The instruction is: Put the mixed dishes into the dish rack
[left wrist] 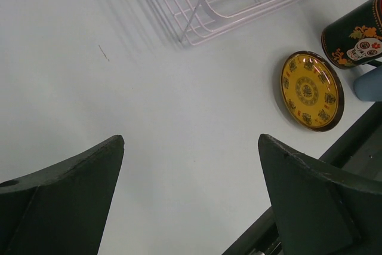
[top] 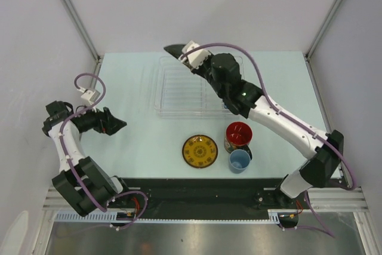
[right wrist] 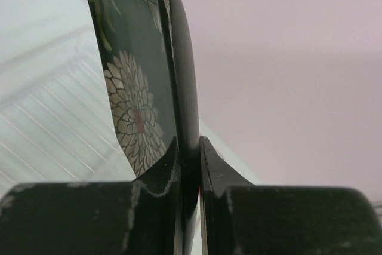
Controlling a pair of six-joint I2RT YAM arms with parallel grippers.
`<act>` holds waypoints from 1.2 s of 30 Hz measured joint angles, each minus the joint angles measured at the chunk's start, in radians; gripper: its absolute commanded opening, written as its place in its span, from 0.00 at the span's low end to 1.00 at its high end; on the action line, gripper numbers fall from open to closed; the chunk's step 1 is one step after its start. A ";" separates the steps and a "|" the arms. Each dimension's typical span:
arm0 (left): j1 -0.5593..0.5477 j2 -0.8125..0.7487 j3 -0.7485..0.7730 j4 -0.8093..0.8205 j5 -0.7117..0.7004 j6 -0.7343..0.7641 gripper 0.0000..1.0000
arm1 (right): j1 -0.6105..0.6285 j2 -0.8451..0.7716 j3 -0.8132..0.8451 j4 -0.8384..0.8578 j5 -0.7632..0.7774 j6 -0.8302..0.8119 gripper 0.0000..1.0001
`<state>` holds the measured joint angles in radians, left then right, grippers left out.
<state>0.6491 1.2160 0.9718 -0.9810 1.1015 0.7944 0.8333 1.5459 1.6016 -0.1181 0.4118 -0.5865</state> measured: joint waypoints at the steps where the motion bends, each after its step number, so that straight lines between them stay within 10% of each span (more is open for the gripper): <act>1: -0.005 0.000 -0.007 0.004 -0.001 0.000 1.00 | -0.005 -0.002 -0.037 0.014 -0.004 -0.069 0.00; 16: -0.032 0.000 -0.057 0.071 -0.026 -0.011 1.00 | -0.116 0.214 -0.100 0.149 -0.070 -0.630 0.00; 36: -0.034 0.030 -0.060 0.132 -0.034 -0.036 1.00 | -0.205 0.270 -0.148 0.176 -0.240 -0.706 0.00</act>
<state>0.6155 1.2461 0.9115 -0.8490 1.0679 0.7586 0.6281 1.8156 1.4536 0.0578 0.1719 -1.2922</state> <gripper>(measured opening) 0.996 0.121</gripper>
